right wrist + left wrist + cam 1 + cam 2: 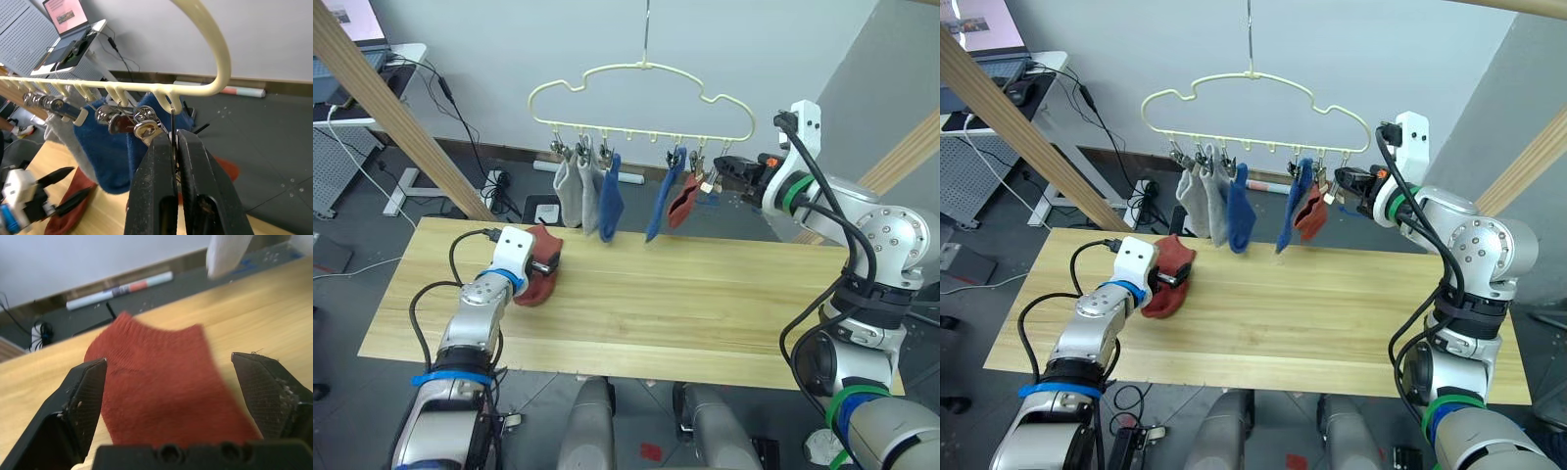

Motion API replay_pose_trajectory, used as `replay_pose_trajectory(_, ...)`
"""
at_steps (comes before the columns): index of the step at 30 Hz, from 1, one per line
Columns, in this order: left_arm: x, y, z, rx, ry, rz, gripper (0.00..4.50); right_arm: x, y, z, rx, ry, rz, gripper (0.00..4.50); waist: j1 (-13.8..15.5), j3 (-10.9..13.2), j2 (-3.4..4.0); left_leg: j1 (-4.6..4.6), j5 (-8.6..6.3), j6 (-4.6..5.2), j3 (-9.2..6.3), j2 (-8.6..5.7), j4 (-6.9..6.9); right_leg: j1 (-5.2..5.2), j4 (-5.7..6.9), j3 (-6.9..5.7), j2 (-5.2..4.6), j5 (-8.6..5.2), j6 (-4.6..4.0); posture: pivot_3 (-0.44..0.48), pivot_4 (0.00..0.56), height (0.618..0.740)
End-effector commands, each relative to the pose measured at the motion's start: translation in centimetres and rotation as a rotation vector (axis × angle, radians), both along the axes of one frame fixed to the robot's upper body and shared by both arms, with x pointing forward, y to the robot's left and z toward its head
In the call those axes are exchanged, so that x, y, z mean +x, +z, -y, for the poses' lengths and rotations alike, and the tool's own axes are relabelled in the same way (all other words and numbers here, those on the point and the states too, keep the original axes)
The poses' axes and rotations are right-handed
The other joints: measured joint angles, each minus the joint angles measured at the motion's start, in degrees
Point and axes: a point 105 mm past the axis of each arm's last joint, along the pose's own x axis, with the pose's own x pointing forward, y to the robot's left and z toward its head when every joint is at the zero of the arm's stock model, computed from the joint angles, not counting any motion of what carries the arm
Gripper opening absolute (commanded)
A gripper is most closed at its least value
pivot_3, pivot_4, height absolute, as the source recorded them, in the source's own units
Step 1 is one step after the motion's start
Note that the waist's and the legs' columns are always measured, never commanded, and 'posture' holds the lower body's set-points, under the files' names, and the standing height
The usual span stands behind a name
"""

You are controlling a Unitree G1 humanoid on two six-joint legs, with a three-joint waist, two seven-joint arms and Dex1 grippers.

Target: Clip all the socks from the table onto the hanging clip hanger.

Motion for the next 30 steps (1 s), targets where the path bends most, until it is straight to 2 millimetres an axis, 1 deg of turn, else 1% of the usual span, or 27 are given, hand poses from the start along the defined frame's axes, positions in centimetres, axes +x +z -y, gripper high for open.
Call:
replay_pose_trajectory(1, -0.5, -2.2, -0.2, -0.023, -0.011, -0.096, 4.11, -0.4, 0.6, 0.7, 0.003, -0.037, 0.022, 0.00, 0.06, 0.00, 0.01, 0.00, 0.00, 0.00, -0.01, -0.01, -0.03, 0.00, 0.02, -0.01, -0.01, 0.00, 0.00, 0.076, 0.341, 0.740)
replay_pose_trajectory(2, -0.6, -2.7, 0.0, -0.037, -0.028, -0.123, 3.93, -0.4, 0.6, 0.7, 0.005, -0.039, 0.020, 0.00, 0.02, 0.00, 0.01, 0.01, 0.00, 0.00, -0.01, -0.01, -0.03, 0.00, 0.04, -0.01, -0.01, 0.00, 0.00, 0.074, 0.342, 0.740)
replay_pose_trajectory(6, -1.0, -3.6, 0.5, -0.031, -0.069, -0.183, 2.81, -0.6, 0.5, 0.9, 0.004, -0.050, 0.015, 0.00, -0.04, 0.00, 0.01, 0.05, 0.00, 0.00, 0.04, -0.01, -0.02, 0.02, 0.07, 0.03, -0.02, 0.00, 0.00, 0.070, 0.342, 0.740)
replay_pose_trajectory(11, -1.5, -3.8, 0.4, -0.066, -0.069, -0.192, 1.39, -0.6, 0.3, 1.0, 0.003, -0.057, 0.011, 0.00, -0.27, -0.01, 0.02, 0.15, 0.00, 0.00, 0.04, 0.01, -0.02, 0.08, 0.09, 0.03, -0.01, 0.00, 0.00, 0.072, 0.343, 0.740)
replay_pose_trajectory(15, -2.2, -4.1, 1.3, -0.116, -0.097, -0.196, 0.22, -0.5, 0.3, 1.2, 0.003, -0.061, 0.006, 0.00, -0.48, -0.02, 0.03, 0.16, 0.00, 0.00, 0.05, 0.03, -0.03, 0.09, 0.09, 0.05, -0.01, 0.00, 0.00, 0.078, 0.343, 0.740)
replay_pose_trajectory(16, -2.4, -4.1, 1.6, -0.128, -0.106, -0.193, 0.03, -0.5, 0.3, 1.2, 0.001, -0.062, 0.005, 0.00, -0.47, -0.02, 0.04, 0.16, 0.00, 0.00, 0.05, 0.02, -0.03, 0.09, 0.09, 0.06, -0.01, 0.00, 0.00, 0.079, 0.342, 0.740)
replay_pose_trajectory(19, -2.9, -3.3, 3.4, -0.177, -0.163, -0.161, 0.03, -0.3, 0.3, 1.4, -0.002, -0.065, 0.003, 0.00, -0.41, -0.02, 0.05, 0.16, 0.00, 0.00, 0.06, -0.01, -0.03, 0.11, 0.08, 0.06, -0.05, 0.00, 0.00, 0.084, 0.339, 0.740)
replay_pose_trajectory(22, -3.8, -1.6, 6.1, -0.240, -0.269, -0.106, 0.03, -0.3, 0.2, 1.4, -0.005, -0.061, -0.001, 0.00, -0.30, -0.02, 0.05, 0.15, 0.00, 0.00, 0.09, 0.01, -0.02, 0.14, 0.06, 0.01, -0.09, 0.00, 0.00, 0.084, 0.338, 0.740)
replay_pose_trajectory(24, -4.8, 0.9, 8.8, -0.336, -0.376, -0.042, 0.03, -0.3, 0.0, 1.6, 0.002, -0.062, -0.015, 0.00, -0.27, -0.01, 0.04, 0.14, 0.00, 0.00, 0.13, -0.01, -0.02, 0.14, 0.06, 0.04, -0.11, 0.00, 0.00, 0.084, 0.338, 0.740)
replay_pose_trajectory(25, -5.7, 2.6, 10.5, -0.359, -0.470, 0.005, 0.03, -0.3, -0.1, 1.8, 0.014, -0.062, -0.032, 0.00, -0.25, 0.03, -0.02, 0.11, 0.00, 0.00, 0.12, 0.00, -0.02, 0.13, 0.04, 0.02, -0.11, 0.00, 0.00, 0.084, 0.338, 0.740)
replay_pose_trajectory(26, -6.6, 3.8, 11.8, -0.371, -0.536, 0.033, 0.03, -0.3, -0.3, 1.9, 0.027, -0.062, -0.049, 0.00, -0.18, 0.04, -0.02, 0.07, 0.00, -0.01, 0.12, 0.03, -0.02, 0.11, 0.02, 0.00, -0.11, 0.00, 0.00, 0.087, 0.333, 0.740)
replay_pose_trajectory(28, -8.4, 5.9, 14.0, -0.397, -0.643, 0.088, 0.03, -0.3, -0.7, 2.2, 0.062, -0.066, -0.107, 0.00, -0.02, 0.04, -0.01, 0.02, 0.01, -0.01, 0.10, 0.08, -0.02, 0.11, 0.02, -0.08, -0.10, 0.00, 0.00, 0.087, 0.333, 0.740)
replay_pose_trajectory(30, -10.0, 8.0, 16.1, -0.441, -0.725, 0.148, 0.03, -0.1, -1.4, 2.7, 0.141, -0.080, -0.206, 0.00, -0.08, 0.04, 0.01, 0.05, 0.01, -0.01, 0.13, 0.06, -0.02, 0.12, 0.03, -0.05, -0.10, 0.00, 0.00, 0.086, 0.329, 0.740)
